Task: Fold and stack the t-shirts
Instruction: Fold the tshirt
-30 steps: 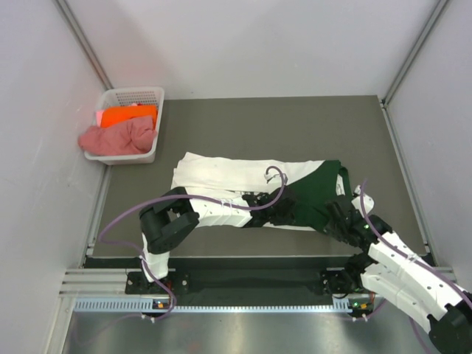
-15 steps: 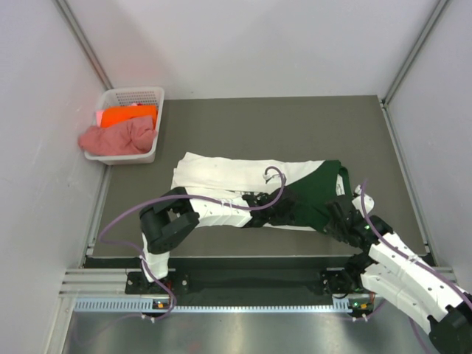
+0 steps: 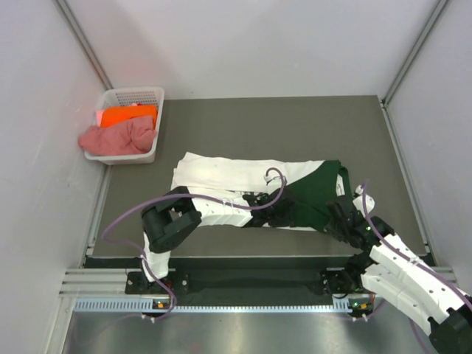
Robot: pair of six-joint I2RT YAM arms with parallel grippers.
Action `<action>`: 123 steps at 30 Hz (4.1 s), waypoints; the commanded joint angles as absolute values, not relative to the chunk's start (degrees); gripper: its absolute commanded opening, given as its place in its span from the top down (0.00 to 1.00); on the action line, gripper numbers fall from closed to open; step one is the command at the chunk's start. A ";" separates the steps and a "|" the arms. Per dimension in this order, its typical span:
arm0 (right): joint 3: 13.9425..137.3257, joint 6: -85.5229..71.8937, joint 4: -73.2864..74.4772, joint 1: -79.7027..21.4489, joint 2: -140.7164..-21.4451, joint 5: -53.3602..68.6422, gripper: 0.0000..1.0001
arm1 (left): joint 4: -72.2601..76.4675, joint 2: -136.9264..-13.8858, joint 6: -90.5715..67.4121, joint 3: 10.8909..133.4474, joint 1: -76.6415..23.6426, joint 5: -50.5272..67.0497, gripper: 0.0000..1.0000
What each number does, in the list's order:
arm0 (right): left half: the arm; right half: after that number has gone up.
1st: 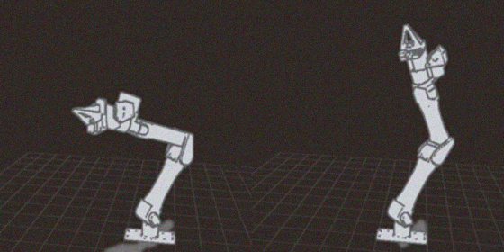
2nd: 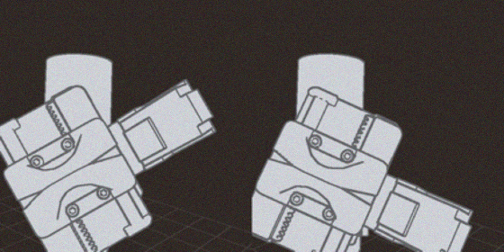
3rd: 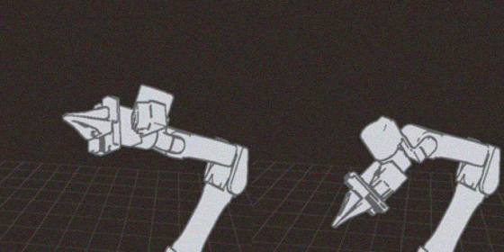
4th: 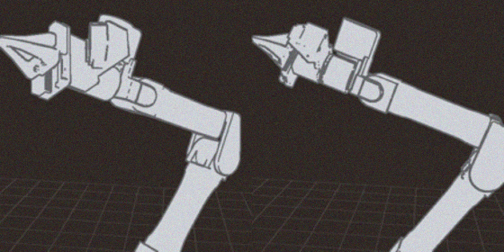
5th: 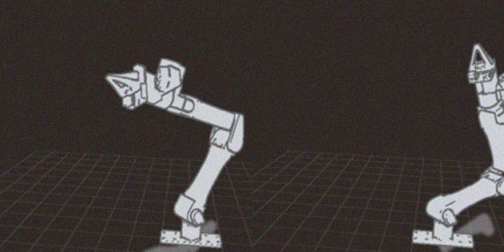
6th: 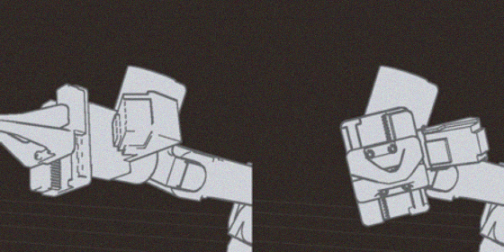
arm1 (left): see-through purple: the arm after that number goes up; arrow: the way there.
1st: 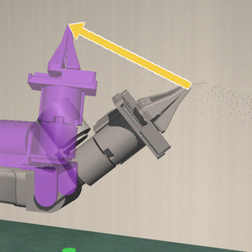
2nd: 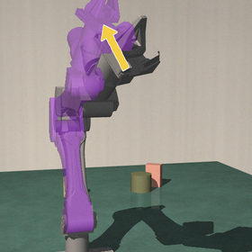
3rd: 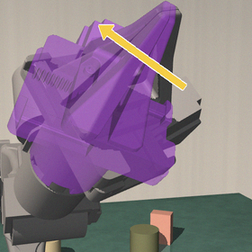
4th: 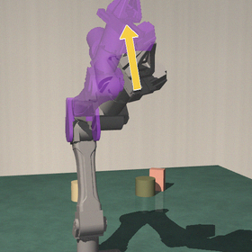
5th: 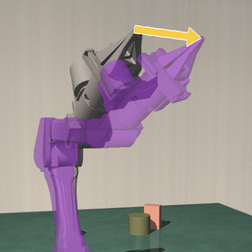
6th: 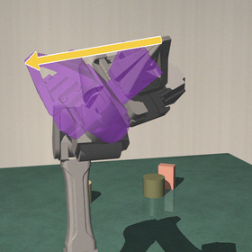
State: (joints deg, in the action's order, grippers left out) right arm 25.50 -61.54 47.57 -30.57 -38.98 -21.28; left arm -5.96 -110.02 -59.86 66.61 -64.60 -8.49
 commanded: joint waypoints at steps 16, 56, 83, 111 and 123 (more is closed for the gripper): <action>28.92 -61.96 52.73 -30.23 -38.23 -18.99 0.89 | -7.73 -99.14 -60.03 61.08 -63.63 -4.13 1.00; 26.72 -64.70 24.45 -20.94 -65.38 -17.06 0.51 | -31.90 -55.55 -42.89 48.26 -34.55 -4.57 0.45; 93.51 -30.85 23.84 -1.67 -110.54 7.29 0.24 | -28.57 -53.35 -35.96 42.10 -31.20 -3.26 0.44; 78.92 -31.82 11.60 -2.37 -113.29 16.87 0.34 | -28.13 -92.28 -17.41 59.41 -49.75 -9.32 0.54; 79.36 -32.17 10.90 -2.02 -114.69 17.41 0.32 | -31.46 -102.74 -19.33 63.19 -49.75 -14.42 0.67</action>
